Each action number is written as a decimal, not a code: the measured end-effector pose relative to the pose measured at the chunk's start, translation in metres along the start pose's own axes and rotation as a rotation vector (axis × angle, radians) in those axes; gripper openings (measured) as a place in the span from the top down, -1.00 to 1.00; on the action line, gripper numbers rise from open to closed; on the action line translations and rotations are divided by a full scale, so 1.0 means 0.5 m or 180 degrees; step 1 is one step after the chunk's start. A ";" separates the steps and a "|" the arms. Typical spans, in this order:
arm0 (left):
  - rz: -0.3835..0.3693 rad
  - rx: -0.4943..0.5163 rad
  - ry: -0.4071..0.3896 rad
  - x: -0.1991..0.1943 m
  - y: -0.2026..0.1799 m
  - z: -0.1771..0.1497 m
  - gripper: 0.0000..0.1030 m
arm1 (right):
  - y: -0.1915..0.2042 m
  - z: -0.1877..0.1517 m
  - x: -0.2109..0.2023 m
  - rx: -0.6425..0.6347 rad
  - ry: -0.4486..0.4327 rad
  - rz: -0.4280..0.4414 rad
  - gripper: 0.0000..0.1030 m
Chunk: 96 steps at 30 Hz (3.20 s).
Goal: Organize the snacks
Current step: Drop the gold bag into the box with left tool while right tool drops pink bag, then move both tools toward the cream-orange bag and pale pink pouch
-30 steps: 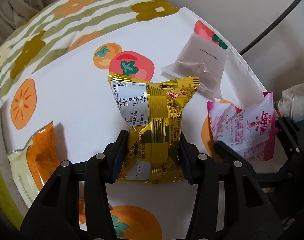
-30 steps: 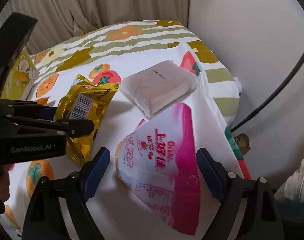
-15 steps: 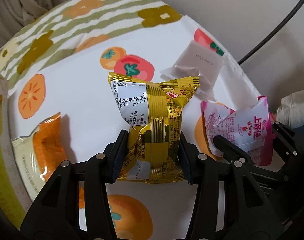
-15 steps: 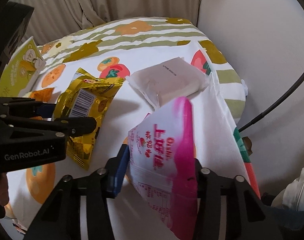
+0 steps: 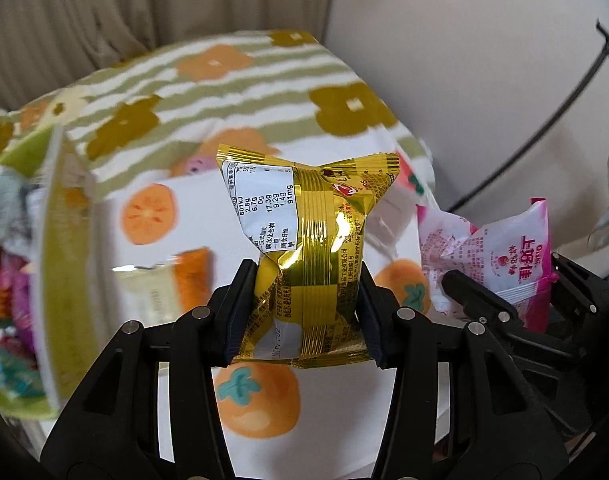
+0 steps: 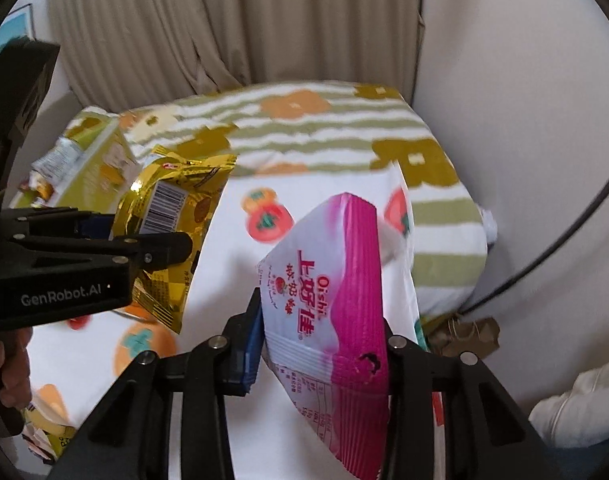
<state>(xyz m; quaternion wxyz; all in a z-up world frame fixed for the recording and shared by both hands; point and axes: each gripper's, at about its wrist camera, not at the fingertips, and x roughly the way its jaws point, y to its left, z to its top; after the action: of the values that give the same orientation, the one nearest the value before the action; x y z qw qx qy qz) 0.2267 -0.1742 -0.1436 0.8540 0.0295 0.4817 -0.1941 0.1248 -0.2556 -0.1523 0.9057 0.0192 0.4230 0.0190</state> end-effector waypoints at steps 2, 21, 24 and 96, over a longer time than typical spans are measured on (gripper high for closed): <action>0.0058 -0.0071 -0.0086 -0.037 0.020 0.000 0.14 | 0.017 0.021 -0.028 -0.0064 -0.0081 0.0098 0.31; 0.0733 -0.0979 -0.0425 -0.284 0.497 -0.036 0.14 | 0.411 0.189 -0.059 -0.0626 -0.0417 0.1223 0.31; 0.0775 -0.1061 -0.0292 -0.271 0.572 -0.041 0.14 | 0.469 0.207 -0.032 -0.0635 -0.0384 0.1301 0.31; 0.0078 -0.0446 -0.0447 -0.267 0.381 -0.030 -0.88 | 0.306 0.169 -0.134 0.0075 -0.0547 0.0044 -0.98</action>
<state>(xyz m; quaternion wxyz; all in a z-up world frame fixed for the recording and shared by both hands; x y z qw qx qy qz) 0.2215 0.0456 -0.0662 0.8880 -0.0381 0.4326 -0.1511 0.1436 -0.1078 -0.0391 0.9382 0.0344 0.3438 0.0185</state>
